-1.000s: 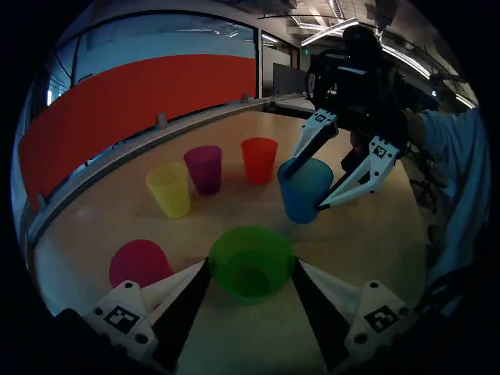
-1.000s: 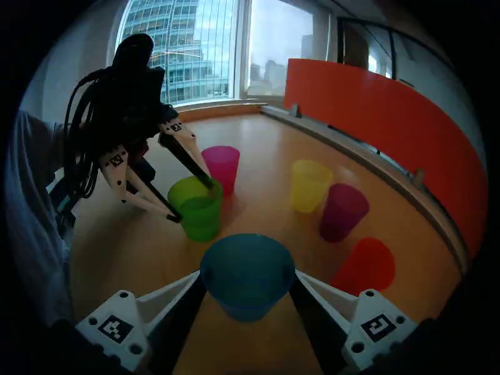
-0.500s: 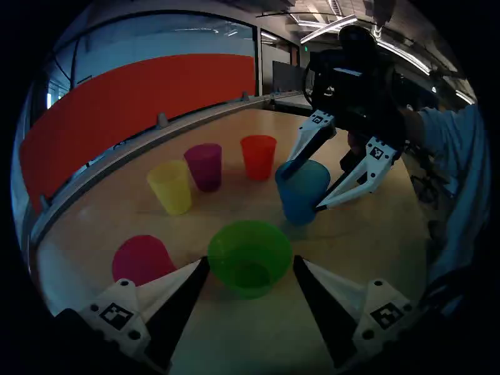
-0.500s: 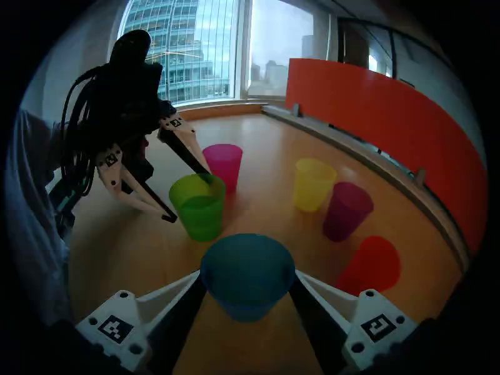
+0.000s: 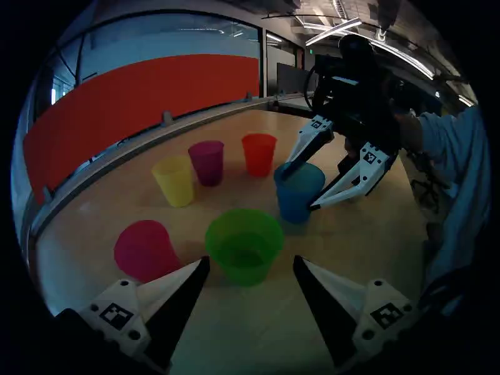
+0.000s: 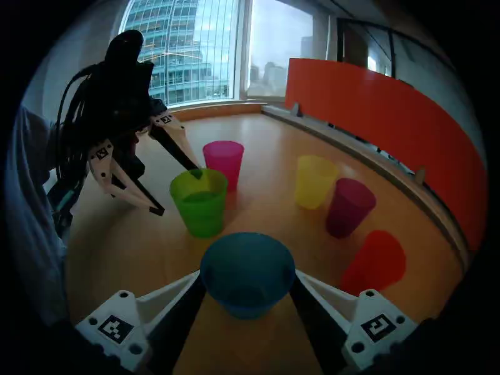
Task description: Pour water
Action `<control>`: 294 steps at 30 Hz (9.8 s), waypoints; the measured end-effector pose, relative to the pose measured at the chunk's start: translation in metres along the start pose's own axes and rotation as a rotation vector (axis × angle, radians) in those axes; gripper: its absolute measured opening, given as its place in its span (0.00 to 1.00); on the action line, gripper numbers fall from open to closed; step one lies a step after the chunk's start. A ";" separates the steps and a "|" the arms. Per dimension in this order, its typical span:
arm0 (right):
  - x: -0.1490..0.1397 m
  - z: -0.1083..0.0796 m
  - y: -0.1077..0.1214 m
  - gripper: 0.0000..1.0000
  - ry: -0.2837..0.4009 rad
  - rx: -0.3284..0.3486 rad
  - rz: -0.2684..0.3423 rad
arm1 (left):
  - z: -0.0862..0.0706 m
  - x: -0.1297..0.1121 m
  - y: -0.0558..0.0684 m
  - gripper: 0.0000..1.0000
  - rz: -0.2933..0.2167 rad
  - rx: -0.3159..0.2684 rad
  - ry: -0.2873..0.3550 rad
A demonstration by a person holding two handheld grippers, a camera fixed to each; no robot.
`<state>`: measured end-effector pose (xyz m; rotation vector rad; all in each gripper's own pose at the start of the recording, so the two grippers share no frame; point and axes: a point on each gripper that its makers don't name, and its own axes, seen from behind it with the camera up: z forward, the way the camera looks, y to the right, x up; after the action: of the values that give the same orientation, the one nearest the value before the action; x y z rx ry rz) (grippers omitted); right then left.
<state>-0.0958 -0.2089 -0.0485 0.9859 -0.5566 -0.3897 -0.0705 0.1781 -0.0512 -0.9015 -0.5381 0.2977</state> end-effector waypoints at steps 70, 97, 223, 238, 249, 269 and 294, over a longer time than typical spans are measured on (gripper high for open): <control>-0.019 -0.138 0.040 1.00 0.229 -0.383 0.200 | -0.122 0.011 -0.044 1.00 -0.147 0.436 0.242; 0.025 -0.210 0.114 1.00 0.497 -0.832 0.271 | -0.177 0.042 -0.088 1.00 -0.173 0.725 0.470; 0.024 -0.245 0.139 1.00 0.583 -1.047 0.368 | -0.133 -0.006 -0.147 1.00 -0.300 0.905 0.539; 0.031 -0.238 0.136 1.00 0.592 -1.021 0.291 | -0.134 -0.006 -0.147 0.99 -0.299 0.905 0.538; 0.031 -0.214 0.140 1.00 0.605 -0.996 0.285 | -0.134 -0.006 -0.147 1.00 -0.299 0.905 0.538; -0.011 -0.178 0.150 1.00 0.576 -0.996 0.344 | -0.133 -0.006 -0.147 1.00 -0.299 0.905 0.538; -0.028 -0.164 0.158 1.00 0.572 -0.979 0.378 | -0.133 -0.007 -0.147 1.00 -0.299 0.905 0.538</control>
<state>-0.0099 -0.0043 0.0093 0.0114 0.0157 -0.0011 0.0017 0.0004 -0.0018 0.0038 0.0001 -0.0006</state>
